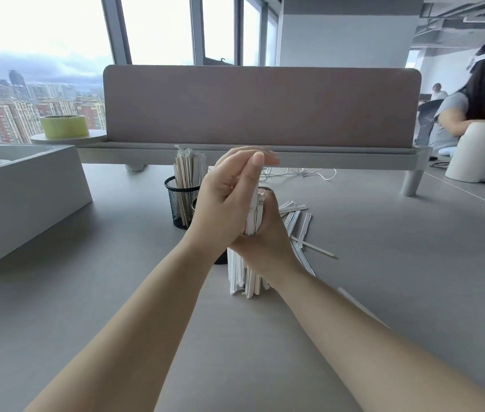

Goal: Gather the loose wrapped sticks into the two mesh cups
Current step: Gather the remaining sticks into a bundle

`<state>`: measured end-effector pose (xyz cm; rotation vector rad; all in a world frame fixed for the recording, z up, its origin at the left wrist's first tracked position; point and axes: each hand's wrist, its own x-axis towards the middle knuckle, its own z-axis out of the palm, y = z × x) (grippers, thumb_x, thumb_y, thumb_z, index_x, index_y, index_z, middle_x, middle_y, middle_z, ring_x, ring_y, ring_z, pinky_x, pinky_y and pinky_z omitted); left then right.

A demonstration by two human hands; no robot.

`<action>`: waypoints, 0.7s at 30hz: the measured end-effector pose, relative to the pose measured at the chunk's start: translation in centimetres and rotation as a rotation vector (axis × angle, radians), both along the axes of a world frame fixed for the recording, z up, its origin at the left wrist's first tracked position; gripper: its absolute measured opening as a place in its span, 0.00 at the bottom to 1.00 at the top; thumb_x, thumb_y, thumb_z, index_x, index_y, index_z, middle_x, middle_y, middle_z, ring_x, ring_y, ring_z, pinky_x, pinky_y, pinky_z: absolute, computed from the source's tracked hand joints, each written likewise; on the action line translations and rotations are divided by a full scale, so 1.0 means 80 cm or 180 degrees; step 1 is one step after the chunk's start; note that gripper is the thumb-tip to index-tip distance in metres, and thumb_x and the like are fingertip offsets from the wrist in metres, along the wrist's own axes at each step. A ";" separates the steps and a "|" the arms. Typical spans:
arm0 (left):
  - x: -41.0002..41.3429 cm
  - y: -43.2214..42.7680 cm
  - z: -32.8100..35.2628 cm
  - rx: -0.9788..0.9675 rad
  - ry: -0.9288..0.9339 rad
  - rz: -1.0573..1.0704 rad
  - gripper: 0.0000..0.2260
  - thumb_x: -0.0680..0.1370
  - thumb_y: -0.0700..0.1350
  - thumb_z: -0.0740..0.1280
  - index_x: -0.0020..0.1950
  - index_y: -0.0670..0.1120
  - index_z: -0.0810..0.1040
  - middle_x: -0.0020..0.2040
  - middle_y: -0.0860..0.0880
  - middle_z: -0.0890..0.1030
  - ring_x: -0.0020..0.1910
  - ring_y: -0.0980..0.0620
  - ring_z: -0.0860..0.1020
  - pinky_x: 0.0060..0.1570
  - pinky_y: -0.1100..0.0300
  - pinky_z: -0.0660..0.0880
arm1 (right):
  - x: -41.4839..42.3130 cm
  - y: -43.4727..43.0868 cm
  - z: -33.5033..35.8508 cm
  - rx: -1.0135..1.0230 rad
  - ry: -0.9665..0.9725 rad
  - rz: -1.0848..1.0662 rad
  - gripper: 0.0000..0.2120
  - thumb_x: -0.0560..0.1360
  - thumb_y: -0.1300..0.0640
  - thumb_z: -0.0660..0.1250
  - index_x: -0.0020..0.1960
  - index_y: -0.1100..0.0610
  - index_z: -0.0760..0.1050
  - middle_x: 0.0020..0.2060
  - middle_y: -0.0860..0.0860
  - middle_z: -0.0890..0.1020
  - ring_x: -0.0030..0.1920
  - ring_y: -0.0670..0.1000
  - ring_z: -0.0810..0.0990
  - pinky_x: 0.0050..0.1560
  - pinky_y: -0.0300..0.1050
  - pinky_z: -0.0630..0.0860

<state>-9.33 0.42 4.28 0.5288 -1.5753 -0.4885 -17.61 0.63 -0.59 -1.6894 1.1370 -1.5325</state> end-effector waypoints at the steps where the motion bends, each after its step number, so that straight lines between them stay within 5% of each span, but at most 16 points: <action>1: 0.001 -0.003 -0.005 -0.0005 -0.0055 0.0005 0.10 0.81 0.39 0.61 0.50 0.43 0.82 0.50 0.49 0.83 0.56 0.53 0.79 0.57 0.65 0.71 | 0.000 -0.001 0.000 0.0003 -0.0015 -0.0001 0.24 0.65 0.60 0.77 0.54 0.54 0.67 0.37 0.40 0.77 0.37 0.35 0.77 0.37 0.34 0.74; 7: 0.013 -0.020 -0.032 -0.0156 -0.0513 0.0263 0.11 0.77 0.37 0.62 0.43 0.36 0.84 0.50 0.48 0.83 0.58 0.54 0.78 0.60 0.59 0.73 | 0.005 -0.002 0.002 -0.0200 -0.0088 -0.0025 0.23 0.68 0.65 0.73 0.54 0.47 0.67 0.43 0.38 0.77 0.43 0.30 0.77 0.40 0.26 0.71; 11: 0.018 -0.013 -0.029 -0.0134 -0.0574 0.0216 0.11 0.77 0.41 0.62 0.50 0.40 0.84 0.53 0.49 0.84 0.63 0.55 0.76 0.65 0.57 0.71 | 0.006 -0.004 0.001 -0.0165 -0.0023 0.0008 0.24 0.68 0.62 0.73 0.59 0.53 0.67 0.46 0.40 0.77 0.46 0.35 0.78 0.45 0.35 0.75; 16: 0.037 0.004 -0.023 0.0985 0.0257 -0.0596 0.24 0.75 0.53 0.67 0.70 0.53 0.69 0.68 0.55 0.74 0.68 0.59 0.72 0.65 0.61 0.71 | -0.005 -0.005 0.027 0.0007 -0.0505 0.0047 0.23 0.66 0.59 0.73 0.57 0.51 0.69 0.49 0.56 0.81 0.49 0.56 0.82 0.50 0.57 0.80; 19: 0.044 0.004 -0.034 0.1542 -0.0214 -0.0961 0.36 0.67 0.55 0.72 0.73 0.53 0.64 0.68 0.51 0.75 0.65 0.57 0.76 0.57 0.62 0.76 | -0.013 -0.008 0.041 0.0018 -0.1024 0.0411 0.26 0.61 0.60 0.71 0.58 0.58 0.69 0.48 0.63 0.80 0.46 0.62 0.82 0.48 0.59 0.81; 21: 0.043 0.005 -0.038 0.1806 -0.0644 -0.1339 0.34 0.71 0.46 0.74 0.73 0.50 0.63 0.64 0.49 0.78 0.61 0.54 0.79 0.55 0.58 0.77 | -0.016 -0.007 0.042 0.0065 -0.1174 0.0599 0.23 0.63 0.64 0.69 0.56 0.61 0.69 0.43 0.63 0.78 0.40 0.59 0.81 0.43 0.56 0.80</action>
